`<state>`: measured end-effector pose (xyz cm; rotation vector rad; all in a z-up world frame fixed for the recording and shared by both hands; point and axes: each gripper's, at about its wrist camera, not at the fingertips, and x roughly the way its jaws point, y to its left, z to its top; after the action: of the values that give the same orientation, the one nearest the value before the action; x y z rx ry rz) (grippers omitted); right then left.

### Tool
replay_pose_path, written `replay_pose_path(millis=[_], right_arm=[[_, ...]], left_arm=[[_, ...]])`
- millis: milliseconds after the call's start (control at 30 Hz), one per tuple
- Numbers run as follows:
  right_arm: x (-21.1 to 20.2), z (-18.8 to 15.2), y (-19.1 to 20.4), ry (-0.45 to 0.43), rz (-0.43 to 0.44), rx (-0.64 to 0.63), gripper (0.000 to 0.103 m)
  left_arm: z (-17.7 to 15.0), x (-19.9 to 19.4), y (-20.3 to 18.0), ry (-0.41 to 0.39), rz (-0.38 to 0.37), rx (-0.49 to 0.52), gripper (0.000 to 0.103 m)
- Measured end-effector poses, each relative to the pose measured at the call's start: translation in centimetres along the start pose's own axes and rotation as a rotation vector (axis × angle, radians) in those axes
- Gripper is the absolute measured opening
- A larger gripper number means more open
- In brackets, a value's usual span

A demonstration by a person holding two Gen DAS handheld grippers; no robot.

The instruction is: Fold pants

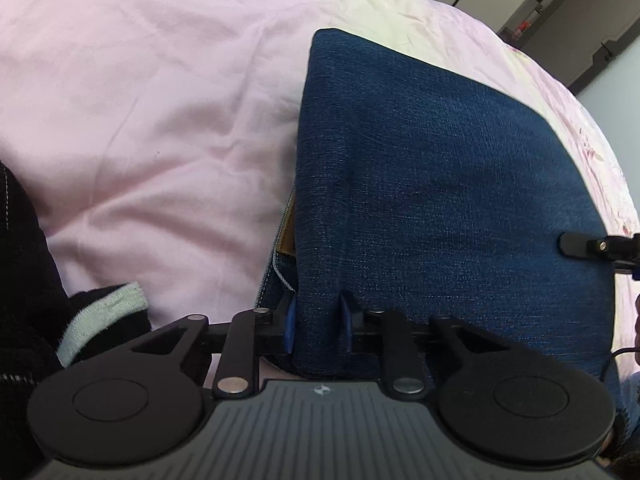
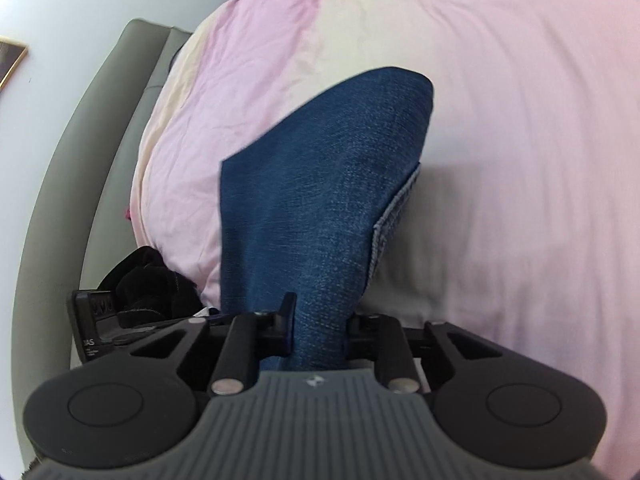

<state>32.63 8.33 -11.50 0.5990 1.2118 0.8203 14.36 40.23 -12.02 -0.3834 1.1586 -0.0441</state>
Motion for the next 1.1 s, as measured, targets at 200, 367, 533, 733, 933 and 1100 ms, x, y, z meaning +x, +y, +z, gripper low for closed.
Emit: replay_pose_path(millis=[200, 367, 533, 733, 933, 1100], right_arm=[[-2.7, 2.7, 3.6, -0.003, -0.029, -0.089, 0.014], [-6.2, 3.1, 2.2, 0.010, -0.069, -0.082, 0.014], [-9.2, 3.1, -2.6, 0.014, -0.106, -0.044, 0.014], [-9.8, 2.8, -8.2, 0.017, -0.141, 0.022, 0.016], [-8.1, 2.4, -11.5, 0.035, -0.189, 0.031, 0.023], [-7.7, 1.7, -13.6, 0.023, -0.165, 0.060, 0.025]], left_arm=[[-0.5, 0.5, -2.4, -0.013, -0.051, -0.024, 0.022], [-1.0, 1.6, -6.5, 0.016, -0.106, 0.032, 0.022], [-0.9, 3.4, -10.5, 0.046, -0.130, 0.092, 0.021], [0.0, 4.9, -12.9, 0.074, -0.105, 0.128, 0.021], [0.3, 5.5, -13.0, 0.089, -0.090, 0.138, 0.022], [-0.4, 5.7, -13.1, 0.099, -0.079, 0.147, 0.023]])
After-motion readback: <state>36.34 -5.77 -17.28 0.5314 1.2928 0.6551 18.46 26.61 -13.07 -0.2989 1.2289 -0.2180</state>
